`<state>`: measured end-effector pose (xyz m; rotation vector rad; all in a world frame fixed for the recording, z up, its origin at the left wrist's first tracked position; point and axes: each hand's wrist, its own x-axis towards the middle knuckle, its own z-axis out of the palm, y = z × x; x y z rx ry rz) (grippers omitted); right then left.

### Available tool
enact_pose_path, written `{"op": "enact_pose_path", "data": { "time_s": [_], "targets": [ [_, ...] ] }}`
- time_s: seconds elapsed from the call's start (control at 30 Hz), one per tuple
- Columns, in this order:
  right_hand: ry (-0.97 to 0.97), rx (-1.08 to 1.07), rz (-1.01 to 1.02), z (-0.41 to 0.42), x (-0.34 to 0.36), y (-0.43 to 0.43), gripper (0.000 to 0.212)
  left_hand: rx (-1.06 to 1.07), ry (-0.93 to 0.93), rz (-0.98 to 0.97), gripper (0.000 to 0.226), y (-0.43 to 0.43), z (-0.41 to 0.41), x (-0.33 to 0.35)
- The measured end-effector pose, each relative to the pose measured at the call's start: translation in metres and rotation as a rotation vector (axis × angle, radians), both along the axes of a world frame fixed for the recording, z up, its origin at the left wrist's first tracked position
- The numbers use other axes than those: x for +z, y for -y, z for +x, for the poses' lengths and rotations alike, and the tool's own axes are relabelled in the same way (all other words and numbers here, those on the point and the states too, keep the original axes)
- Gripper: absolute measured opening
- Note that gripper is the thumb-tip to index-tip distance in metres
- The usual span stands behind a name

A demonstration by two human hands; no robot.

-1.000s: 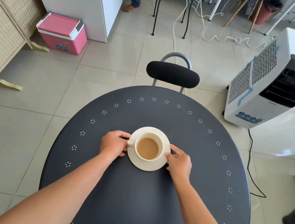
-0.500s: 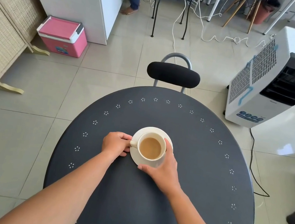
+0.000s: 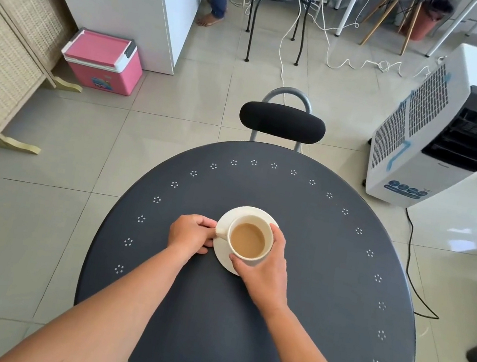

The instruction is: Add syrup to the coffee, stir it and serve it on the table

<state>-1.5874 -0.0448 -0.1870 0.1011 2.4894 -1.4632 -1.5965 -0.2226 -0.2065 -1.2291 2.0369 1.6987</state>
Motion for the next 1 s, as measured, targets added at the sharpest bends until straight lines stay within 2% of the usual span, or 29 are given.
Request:
{"op": "enact_pose_path", "data": {
  "time_s": [0.6, 0.83, 0.93, 1.0],
  "targets": [
    [0.026, 0.031, -0.056, -0.005, -0.001, -0.008, 0.089, 0.006, -0.005, -0.029, 0.011, -0.002, 0.0, -0.006],
    [0.082, 0.052, -0.025, 0.003, -0.006, -0.025, 0.115, 0.058, -0.063, -0.011, 0.018, -0.006, 0.005, -0.008],
    [0.103, -0.014, 0.007, 0.012, -0.015, -0.046, 0.108, 0.083, -0.118, -0.025, 0.025, -0.007, 0.015, -0.008],
    [0.073, -0.071, 0.043, 0.02, -0.016, -0.06, 0.097, 0.049, -0.136, -0.135, 0.024, -0.01, 0.026, -0.004]
  ]
}}
